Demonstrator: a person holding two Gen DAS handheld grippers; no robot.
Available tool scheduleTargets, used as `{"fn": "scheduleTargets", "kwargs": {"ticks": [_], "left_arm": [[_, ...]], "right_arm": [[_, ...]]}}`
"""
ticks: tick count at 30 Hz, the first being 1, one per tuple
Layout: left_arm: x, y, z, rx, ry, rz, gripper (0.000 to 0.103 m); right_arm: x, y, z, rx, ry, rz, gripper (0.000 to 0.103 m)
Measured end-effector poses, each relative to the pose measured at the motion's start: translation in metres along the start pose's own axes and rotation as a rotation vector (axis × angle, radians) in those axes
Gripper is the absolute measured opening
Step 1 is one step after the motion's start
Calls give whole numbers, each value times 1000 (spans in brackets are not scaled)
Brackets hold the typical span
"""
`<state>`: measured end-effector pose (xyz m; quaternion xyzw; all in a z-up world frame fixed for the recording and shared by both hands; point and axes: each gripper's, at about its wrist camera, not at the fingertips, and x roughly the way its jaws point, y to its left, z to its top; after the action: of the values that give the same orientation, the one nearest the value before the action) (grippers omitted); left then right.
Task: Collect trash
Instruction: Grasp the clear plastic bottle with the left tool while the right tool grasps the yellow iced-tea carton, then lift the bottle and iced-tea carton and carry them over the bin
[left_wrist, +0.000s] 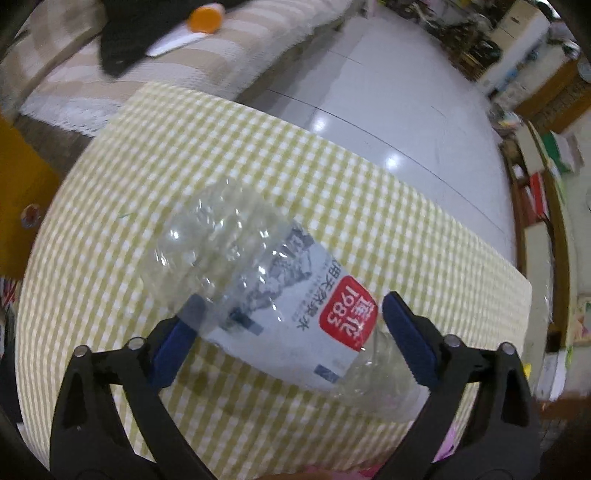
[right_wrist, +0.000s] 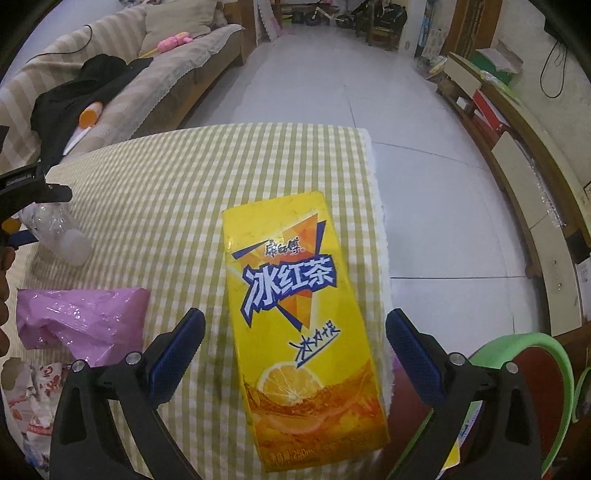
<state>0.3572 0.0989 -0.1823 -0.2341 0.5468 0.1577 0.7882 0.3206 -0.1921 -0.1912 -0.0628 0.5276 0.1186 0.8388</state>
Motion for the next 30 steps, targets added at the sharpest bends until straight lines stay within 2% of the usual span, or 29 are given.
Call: {"fn": "scheduleTargets", "kwargs": {"ticks": [8,11,16,19,23,30], "left_arm": [[-2,-14,-4,209,31,-85,82],[-3,-21,-9,266,42,-94,77],[-9,-20,-19,300,46,-105,70],[-23,-20,-23,333,8,-90,68],[-35,-13,-22,337,-10,-114,65],[-86,-3,-30,401,-114,-103,65]], "right_arm": [[1,6,0,-1,9,2,63],[-3,7,0,4,4,21,63],[-14,10,0,14,-24,25,62],[-26,9,2,29,-51,22,62],[-38,12,2,30,-73,22,61],[-73,19,0,35,-129,23,61]]}}
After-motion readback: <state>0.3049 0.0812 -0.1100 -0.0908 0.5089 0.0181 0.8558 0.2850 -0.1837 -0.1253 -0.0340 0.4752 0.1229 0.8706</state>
